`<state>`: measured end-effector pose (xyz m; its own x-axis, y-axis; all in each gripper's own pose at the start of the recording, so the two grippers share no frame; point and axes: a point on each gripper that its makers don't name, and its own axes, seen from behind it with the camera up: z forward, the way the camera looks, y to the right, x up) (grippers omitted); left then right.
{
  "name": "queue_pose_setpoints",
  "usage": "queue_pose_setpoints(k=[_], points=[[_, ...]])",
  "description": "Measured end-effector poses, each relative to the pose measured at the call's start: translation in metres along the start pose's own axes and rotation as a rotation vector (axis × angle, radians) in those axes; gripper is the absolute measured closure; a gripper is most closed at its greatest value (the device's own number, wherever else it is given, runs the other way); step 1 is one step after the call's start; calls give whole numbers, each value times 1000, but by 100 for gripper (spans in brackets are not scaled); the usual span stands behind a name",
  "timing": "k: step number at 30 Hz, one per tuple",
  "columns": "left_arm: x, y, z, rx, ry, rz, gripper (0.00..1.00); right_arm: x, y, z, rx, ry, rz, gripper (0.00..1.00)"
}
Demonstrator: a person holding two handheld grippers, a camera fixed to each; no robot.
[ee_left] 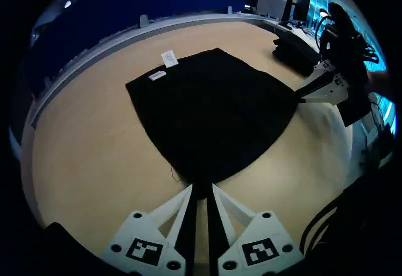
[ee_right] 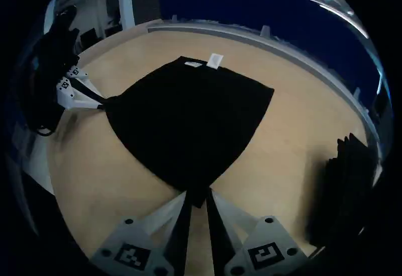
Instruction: Fold towel
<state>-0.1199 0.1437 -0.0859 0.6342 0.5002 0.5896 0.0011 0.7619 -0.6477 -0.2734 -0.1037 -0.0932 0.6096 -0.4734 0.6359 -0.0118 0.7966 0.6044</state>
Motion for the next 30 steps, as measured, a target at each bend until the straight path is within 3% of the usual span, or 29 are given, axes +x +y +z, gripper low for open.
queue_pose_setpoints(k=[6,18,30], points=[[14,1,-11,6,25,-19,88,17,2,-15,-9,26,-1,80],[35,7,-52,14,62,-40,88,52,-3,-58,-6,90,8,80],[50,24,-92,-3,82,-72,88,60,-8,-95,-7,98,-4,80]])
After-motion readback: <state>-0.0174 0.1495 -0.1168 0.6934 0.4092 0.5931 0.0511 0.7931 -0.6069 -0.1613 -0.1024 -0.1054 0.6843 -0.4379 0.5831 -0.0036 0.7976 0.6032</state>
